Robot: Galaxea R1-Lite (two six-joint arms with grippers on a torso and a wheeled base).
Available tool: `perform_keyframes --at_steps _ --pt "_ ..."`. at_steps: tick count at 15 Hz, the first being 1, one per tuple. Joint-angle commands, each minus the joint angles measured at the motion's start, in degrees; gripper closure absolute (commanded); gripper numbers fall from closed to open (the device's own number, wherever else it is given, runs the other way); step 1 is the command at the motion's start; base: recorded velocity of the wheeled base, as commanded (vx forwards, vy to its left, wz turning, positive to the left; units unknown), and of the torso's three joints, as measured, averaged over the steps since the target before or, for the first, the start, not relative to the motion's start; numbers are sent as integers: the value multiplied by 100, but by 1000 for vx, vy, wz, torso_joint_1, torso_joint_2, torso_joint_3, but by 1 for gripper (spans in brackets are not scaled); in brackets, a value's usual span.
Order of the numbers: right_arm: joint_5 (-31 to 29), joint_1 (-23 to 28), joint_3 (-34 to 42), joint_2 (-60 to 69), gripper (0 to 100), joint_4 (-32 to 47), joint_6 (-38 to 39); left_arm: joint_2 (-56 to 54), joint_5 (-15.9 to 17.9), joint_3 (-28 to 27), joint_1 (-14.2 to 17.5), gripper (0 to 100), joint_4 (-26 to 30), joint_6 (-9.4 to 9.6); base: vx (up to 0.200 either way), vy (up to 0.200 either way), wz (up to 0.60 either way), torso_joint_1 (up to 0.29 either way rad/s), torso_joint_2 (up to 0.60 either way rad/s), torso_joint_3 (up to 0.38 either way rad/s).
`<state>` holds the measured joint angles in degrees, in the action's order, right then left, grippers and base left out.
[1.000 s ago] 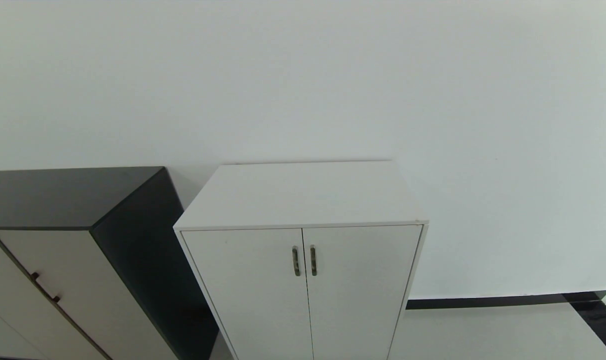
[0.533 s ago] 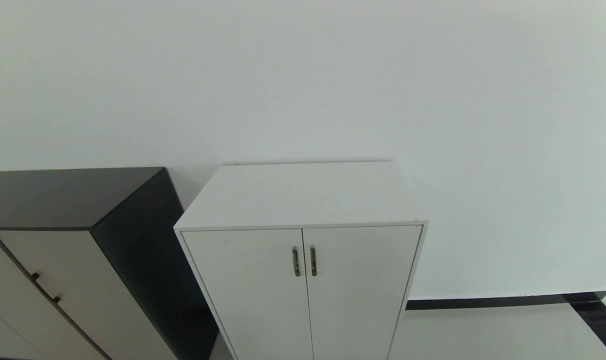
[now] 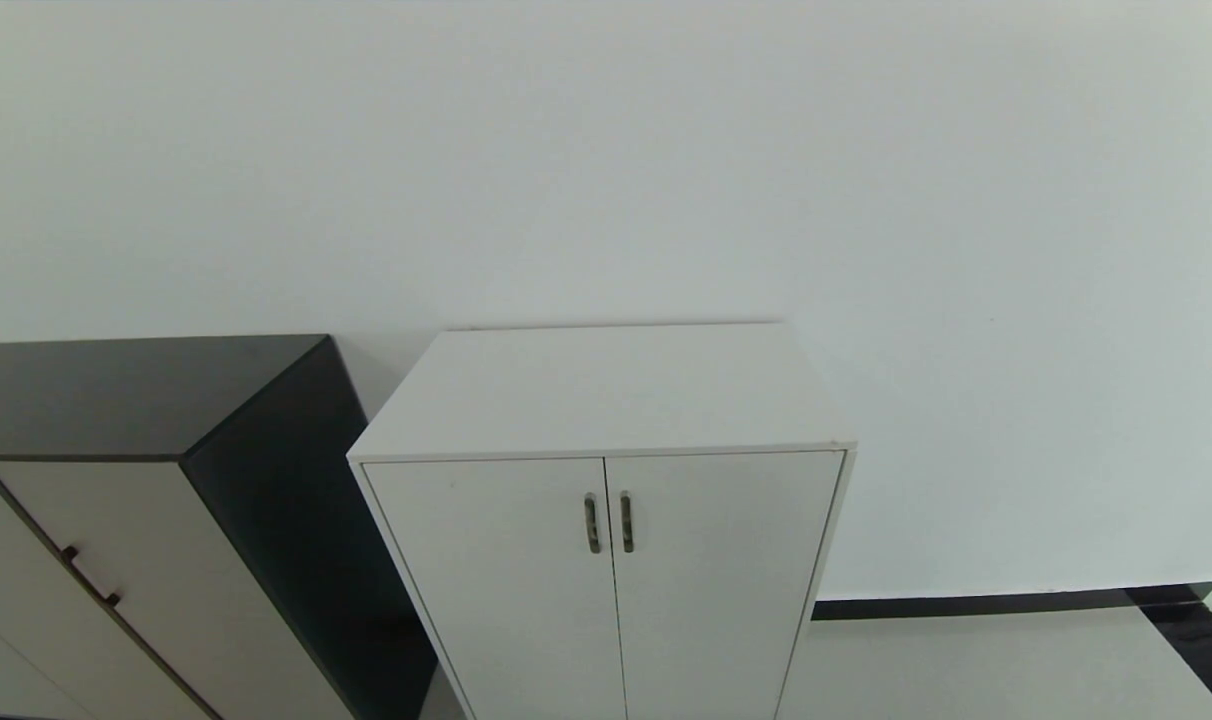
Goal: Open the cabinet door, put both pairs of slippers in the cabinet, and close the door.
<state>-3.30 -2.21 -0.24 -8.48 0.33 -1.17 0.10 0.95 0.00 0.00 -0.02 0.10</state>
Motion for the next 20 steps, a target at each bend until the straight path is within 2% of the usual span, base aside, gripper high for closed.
perform_keyframes --at_steps 1,3,20 --pt "5 388 16 514 100 -7 73 -1 2 0 0 100 2 -1 0 0 0 0 0 0" --pt "427 177 24 778 100 -15 47 -1 2 0 0 100 2 -1 0 0 0 0 0 0" --pt "418 203 24 840 100 -15 12 -1 -7 0 0 100 2 8 0 0 0 0 0 0"
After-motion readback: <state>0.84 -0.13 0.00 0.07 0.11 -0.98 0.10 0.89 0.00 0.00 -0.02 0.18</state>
